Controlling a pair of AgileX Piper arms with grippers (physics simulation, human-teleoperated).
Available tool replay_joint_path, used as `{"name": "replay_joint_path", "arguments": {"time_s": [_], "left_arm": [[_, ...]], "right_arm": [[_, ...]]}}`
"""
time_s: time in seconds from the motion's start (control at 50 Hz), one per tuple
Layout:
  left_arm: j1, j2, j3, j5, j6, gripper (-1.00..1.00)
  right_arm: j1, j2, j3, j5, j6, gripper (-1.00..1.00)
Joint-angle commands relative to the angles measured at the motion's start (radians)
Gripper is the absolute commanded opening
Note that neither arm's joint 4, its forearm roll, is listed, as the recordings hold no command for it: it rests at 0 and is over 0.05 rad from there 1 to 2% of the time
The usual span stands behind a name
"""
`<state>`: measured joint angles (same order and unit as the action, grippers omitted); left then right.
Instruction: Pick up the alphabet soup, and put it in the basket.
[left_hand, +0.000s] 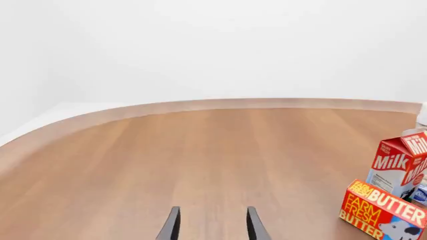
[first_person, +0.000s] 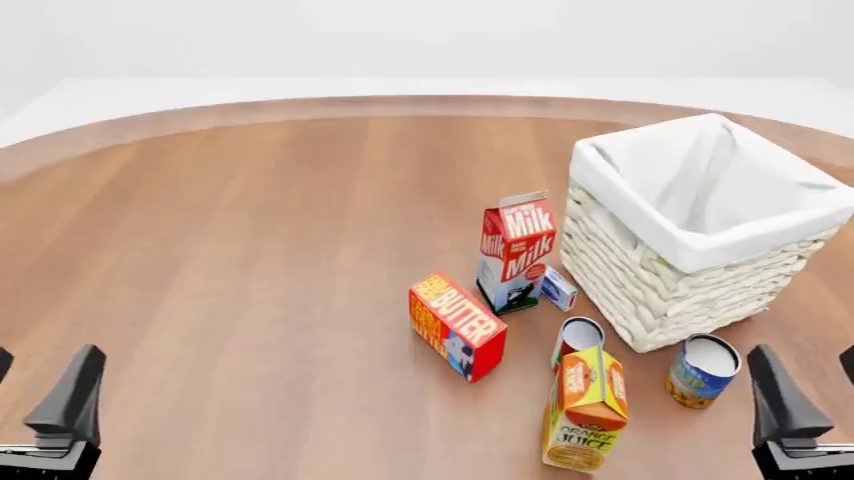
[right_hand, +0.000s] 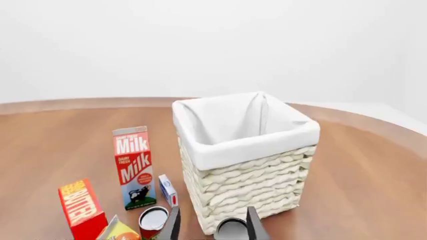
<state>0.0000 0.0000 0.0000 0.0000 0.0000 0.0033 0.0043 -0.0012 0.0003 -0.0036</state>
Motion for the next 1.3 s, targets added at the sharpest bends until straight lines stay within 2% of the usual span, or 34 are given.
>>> {"name": "replay_joint_path", "arguments": {"time_s": [0.02, 0.24, 0.34, 0.82, 1.22, 1.3], "left_arm": [[0.000, 0.000, 0.000, 0.000, 0.000, 1.00], [0.000, 0.000, 0.000, 0.000, 0.000, 1.00], [0.000, 0.000, 0.000, 0.000, 0.000, 1.00], [0.000, 0.000, 0.000, 0.000, 0.000, 1.00], [0.000, 0.000, 0.000, 0.000, 0.000, 1.00], [0.000, 0.000, 0.000, 0.000, 0.000, 1.00]], "right_arm": [[0.004, 0.014, -0.002, -0.002, -0.009, 1.00], [0.011, 0.046, -0.013, -0.017, -0.019, 1.00], [0.005, 0.070, -0.027, -0.025, -0.004, 1.00], [0.015, 0.206, -0.126, 0.022, -0.075, 1.00], [-0.043, 0.161, -0.249, 0.240, -0.079, 1.00], [-0.038, 0.149, -0.243, 0.266, -0.083, 1.00]]}}
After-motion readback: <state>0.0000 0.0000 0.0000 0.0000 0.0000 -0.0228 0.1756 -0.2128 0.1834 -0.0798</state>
